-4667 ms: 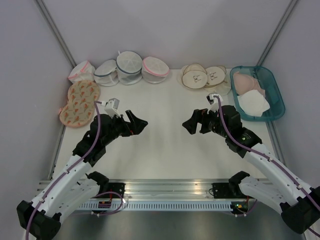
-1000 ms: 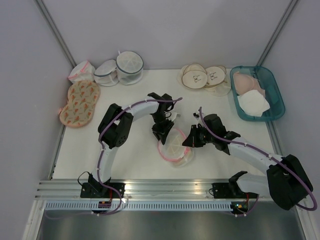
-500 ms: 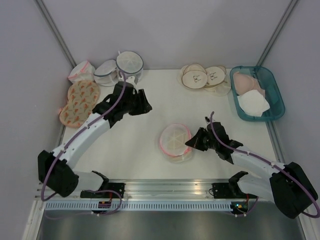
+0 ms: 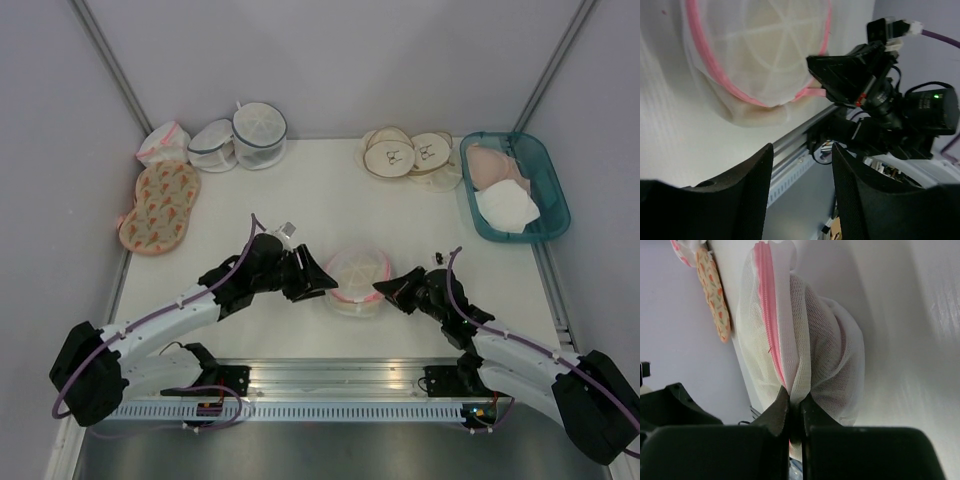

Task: Unzip the laundry bag and remove the bra

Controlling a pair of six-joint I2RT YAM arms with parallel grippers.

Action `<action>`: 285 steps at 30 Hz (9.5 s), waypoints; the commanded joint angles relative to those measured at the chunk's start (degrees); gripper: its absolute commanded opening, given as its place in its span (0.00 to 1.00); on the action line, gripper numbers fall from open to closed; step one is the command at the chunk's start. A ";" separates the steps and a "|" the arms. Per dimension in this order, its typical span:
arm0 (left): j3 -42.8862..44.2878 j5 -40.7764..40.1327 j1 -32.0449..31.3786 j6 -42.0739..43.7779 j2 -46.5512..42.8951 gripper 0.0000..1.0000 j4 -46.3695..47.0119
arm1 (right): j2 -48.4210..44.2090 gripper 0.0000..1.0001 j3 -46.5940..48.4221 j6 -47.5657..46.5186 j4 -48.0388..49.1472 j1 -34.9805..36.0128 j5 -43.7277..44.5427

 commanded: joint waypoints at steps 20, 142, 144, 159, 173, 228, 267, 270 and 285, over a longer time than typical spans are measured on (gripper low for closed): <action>-5.08 -11.23 -11.03 -22.11 7.73 0.56 22.44 | 0.01 0.01 -2.54 9.65 11.77 9.52 11.67; 2.91 -29.36 0.92 0.47 12.83 0.65 5.04 | -7.99 0.60 3.87 -5.38 -2.37 11.63 9.56; 3.00 -28.74 1.98 1.35 13.27 0.65 5.65 | -8.96 0.54 4.75 -6.35 -4.13 11.63 12.01; 4.40 -17.95 2.42 6.45 11.33 0.64 14.26 | 2.81 0.00 12.93 -14.96 -9.41 11.55 20.72; 5.12 -15.19 2.42 8.21 17.86 0.61 9.87 | 9.32 0.01 16.44 -18.13 -13.46 11.55 24.59; -9.21 -23.72 2.07 -15.07 3.78 0.02 19.98 | 2.11 0.47 24.80 -34.74 -21.37 15.58 3.67; -14.14 -25.04 2.07 -29.06 -0.71 0.02 25.43 | 13.37 0.42 23.48 -32.01 -7.13 21.83 0.60; -14.05 -25.04 2.07 -28.88 -0.79 0.02 25.34 | 12.75 0.43 23.48 -31.84 -8.01 21.92 -0.02; -13.96 -24.87 2.24 -28.62 -0.53 0.02 25.43 | 12.22 0.45 23.48 -30.70 -6.34 21.83 -2.04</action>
